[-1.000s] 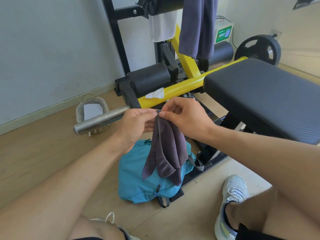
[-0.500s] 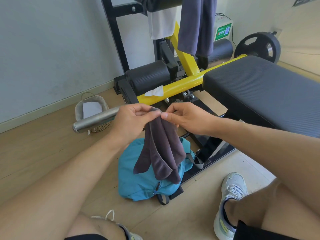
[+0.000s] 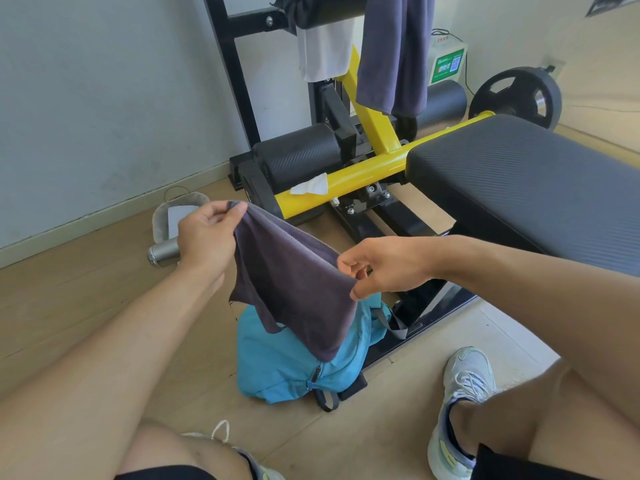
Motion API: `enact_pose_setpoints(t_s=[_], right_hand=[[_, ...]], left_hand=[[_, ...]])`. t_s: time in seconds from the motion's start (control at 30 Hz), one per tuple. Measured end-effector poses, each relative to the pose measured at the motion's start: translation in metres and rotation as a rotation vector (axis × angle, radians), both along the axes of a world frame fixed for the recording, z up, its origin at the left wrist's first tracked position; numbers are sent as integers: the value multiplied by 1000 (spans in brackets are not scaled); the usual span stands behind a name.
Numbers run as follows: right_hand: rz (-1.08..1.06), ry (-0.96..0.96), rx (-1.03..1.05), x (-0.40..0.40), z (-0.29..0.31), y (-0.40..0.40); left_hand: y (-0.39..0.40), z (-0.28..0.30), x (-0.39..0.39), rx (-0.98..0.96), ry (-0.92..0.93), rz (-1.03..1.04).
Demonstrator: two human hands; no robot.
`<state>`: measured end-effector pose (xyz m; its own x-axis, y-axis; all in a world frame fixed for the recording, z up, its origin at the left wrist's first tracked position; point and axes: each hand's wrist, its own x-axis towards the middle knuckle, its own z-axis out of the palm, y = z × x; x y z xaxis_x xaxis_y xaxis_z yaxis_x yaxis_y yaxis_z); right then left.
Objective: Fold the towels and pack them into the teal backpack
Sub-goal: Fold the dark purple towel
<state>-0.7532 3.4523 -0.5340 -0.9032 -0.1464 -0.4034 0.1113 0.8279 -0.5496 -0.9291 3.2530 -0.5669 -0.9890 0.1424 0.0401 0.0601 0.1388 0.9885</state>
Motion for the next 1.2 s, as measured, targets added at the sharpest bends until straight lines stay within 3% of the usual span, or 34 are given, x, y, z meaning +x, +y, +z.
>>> enact_pose_setpoints(t_s=[0.23,0.37,0.53,0.77,1.2], right_hand=[[-47,-83,266,3,-3,17],[-241,91,399,1,-1,33],[-600,287,340,1,-1,42],[-636,229,419,3,-8,47],[-459,189,639,-7,-19,41]], left_hand=[[-14,-10,-22,31,-14,96],[-23,-21,-27,-57,-5,81],[-24,-23,-22,-122,-38,1],[-13,-9,-12,-39,-21,-141],[0,18,8,-50,277,-133]])
